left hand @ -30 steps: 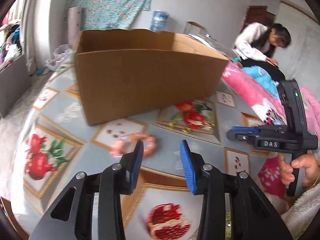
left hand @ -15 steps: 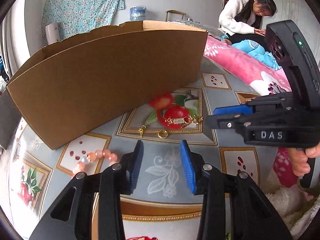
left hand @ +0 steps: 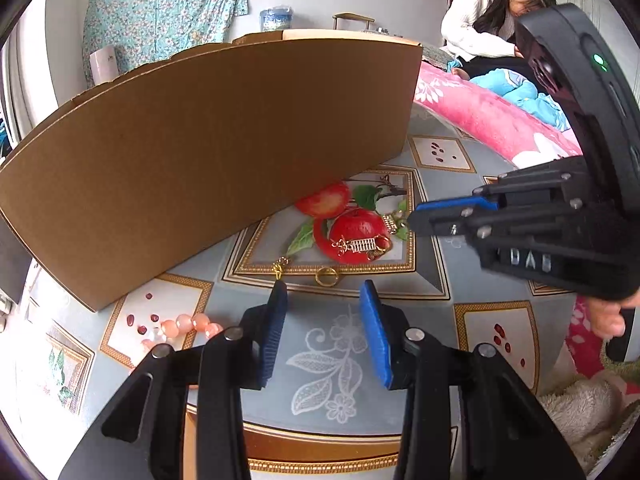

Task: Organize jewelry
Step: 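Position the open right tool over the gold earrings and small ring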

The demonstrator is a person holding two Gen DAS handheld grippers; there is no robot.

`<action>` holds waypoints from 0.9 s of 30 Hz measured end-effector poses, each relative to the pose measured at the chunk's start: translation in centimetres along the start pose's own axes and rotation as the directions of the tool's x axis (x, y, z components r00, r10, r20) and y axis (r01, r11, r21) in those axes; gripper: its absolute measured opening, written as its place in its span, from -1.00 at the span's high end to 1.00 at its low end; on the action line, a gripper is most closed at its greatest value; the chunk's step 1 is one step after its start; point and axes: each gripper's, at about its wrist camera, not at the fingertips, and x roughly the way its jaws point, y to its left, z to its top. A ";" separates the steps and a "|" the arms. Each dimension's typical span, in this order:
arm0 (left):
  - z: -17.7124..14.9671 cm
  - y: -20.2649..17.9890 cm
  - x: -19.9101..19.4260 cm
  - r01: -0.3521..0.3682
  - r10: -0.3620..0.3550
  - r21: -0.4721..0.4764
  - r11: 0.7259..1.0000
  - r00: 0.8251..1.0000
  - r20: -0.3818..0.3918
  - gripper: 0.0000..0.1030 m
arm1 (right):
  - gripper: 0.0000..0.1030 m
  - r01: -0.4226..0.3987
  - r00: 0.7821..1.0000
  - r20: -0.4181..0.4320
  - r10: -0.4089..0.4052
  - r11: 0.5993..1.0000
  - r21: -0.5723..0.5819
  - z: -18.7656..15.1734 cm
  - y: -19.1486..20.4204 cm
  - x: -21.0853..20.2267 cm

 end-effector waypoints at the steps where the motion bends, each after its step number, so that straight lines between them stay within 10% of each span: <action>1: 0.0 0.0 0.0 0.000 0.000 0.001 1.000 1.000 0.001 0.29 | 0.92 0.007 1.000 0.002 -0.007 1.000 0.014 0.1 -0.5 0.0; 27: -0.2 0.2 -0.7 0.018 -0.018 -0.005 1.000 1.000 0.024 0.29 | 0.72 0.064 0.998 -0.005 -0.064 0.997 0.044 2.1 -4.4 1.2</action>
